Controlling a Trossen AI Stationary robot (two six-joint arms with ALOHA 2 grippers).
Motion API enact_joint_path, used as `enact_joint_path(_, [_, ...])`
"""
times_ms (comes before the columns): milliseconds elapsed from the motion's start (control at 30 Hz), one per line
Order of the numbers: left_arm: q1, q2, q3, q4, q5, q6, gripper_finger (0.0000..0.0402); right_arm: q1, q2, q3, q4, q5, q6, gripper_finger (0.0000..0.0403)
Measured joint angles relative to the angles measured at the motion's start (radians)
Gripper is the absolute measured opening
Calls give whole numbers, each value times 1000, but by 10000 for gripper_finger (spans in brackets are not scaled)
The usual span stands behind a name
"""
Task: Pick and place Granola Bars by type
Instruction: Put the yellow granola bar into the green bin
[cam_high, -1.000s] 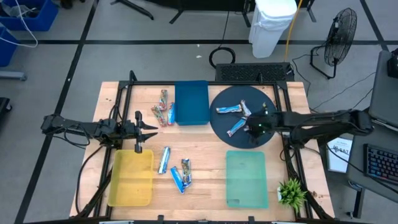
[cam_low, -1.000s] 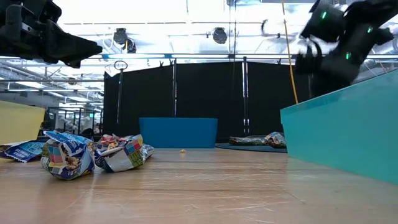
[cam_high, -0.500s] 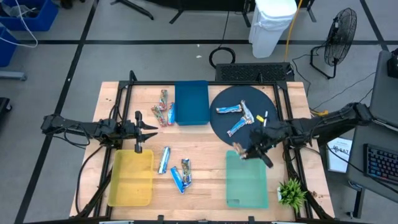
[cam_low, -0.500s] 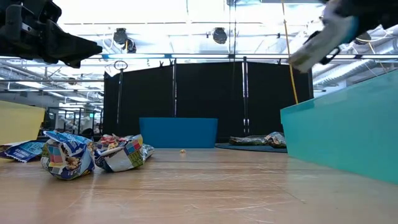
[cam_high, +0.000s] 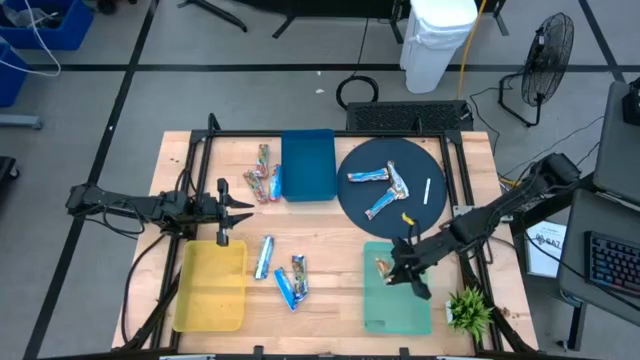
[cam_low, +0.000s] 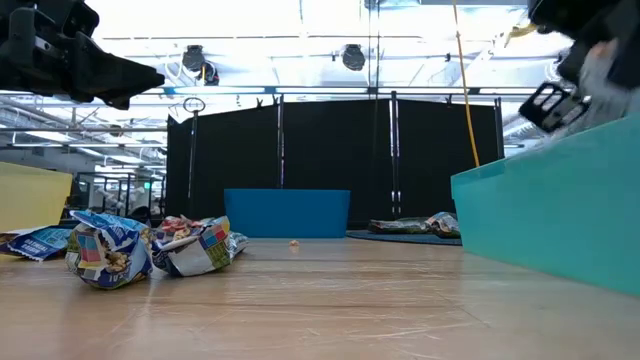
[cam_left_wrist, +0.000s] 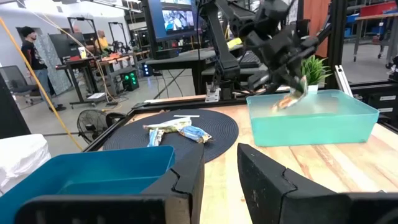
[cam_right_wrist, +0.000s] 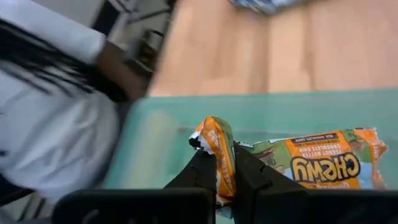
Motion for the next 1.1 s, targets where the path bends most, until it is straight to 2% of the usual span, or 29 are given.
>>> enact_joint_path(133, [0, 0, 0, 0, 0, 0, 102, -9, 57, 0, 1, 50, 34, 31])
enact_joint_path(400, [0, 0, 0, 0, 0, 0, 102, -13, 88, 0, 54, 44, 46, 128])
enact_joint_path(533, [0, 0, 0, 0, 0, 0, 102, -13, 68, 0, 158, 44, -32, 164])
enact_joint_path(667, [0, 0, 0, 0, 0, 0, 102, -35, 10, 0, 216, 50, -164, 176])
enact_joint_path(767, [0, 0, 0, 0, 0, 0, 102, -75, -54, 0, 197, 144, -261, 174])
enact_joint_path(967, [0, 0, 0, 0, 0, 0, 102, -212, -179, 0, 109, 464, -415, 159])
enact_joint_path(1100, [0, 0, 0, 0, 0, 0, 102, -399, -232, 8, -57, 494, -374, 163])
